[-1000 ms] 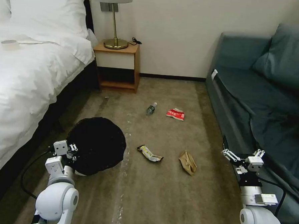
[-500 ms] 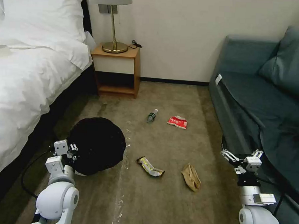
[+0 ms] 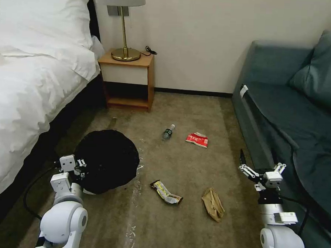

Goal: Pick up the trash bin, then pick up the garbage on the floor and place it into the trash bin.

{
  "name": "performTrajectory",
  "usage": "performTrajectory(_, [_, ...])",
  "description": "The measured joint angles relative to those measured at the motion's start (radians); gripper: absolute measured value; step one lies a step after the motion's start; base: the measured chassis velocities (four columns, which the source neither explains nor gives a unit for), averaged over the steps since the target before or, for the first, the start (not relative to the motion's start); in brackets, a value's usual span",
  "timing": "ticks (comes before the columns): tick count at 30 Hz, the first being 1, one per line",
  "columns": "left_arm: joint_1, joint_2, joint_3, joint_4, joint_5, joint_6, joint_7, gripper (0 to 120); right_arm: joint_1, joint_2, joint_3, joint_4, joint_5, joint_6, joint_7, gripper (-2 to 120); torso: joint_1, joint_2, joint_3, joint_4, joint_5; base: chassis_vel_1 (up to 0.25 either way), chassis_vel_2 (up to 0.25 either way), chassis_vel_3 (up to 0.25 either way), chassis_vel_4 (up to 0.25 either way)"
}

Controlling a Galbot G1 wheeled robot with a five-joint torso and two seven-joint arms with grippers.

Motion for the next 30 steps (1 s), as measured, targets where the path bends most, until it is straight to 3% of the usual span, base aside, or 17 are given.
performTrajectory(4, [-0.007,-0.002,0.013,-0.015,0.003,0.013,-0.002,4,0.024,-0.048,-0.088,-0.033,0.07,-0.114,0.077,100,0.0,0.0,0.0,0.0,0.0002,0.0,0.0,0.0,0.0])
performTrajectory(14, [-0.042,0.016,0.081,-0.008,0.01,0.017,-0.002,4,0.044,-0.172,-0.172,-0.134,0.205,-0.269,0.099,100,0.0,0.0,0.0,-0.0003,0.0002,0.0,0.0,0.0,0.0])
performTrajectory(22, [-0.052,0.011,0.085,0.038,0.016,-0.003,0.003,4,0.062,-0.26,-0.239,-0.206,0.323,-0.315,0.111,100,0.0,0.0,0.0,0.0002,0.0001,0.0,0.0,0.0,0.0])
performTrajectory(30, [-0.072,0.015,0.074,0.063,0.01,-0.01,0.011,4,0.151,-0.313,-0.387,-0.356,0.38,-0.302,0.047,100,0.0,0.0,0.0,0.0002,0.0002,0.0,0.0,0.0,0.0])
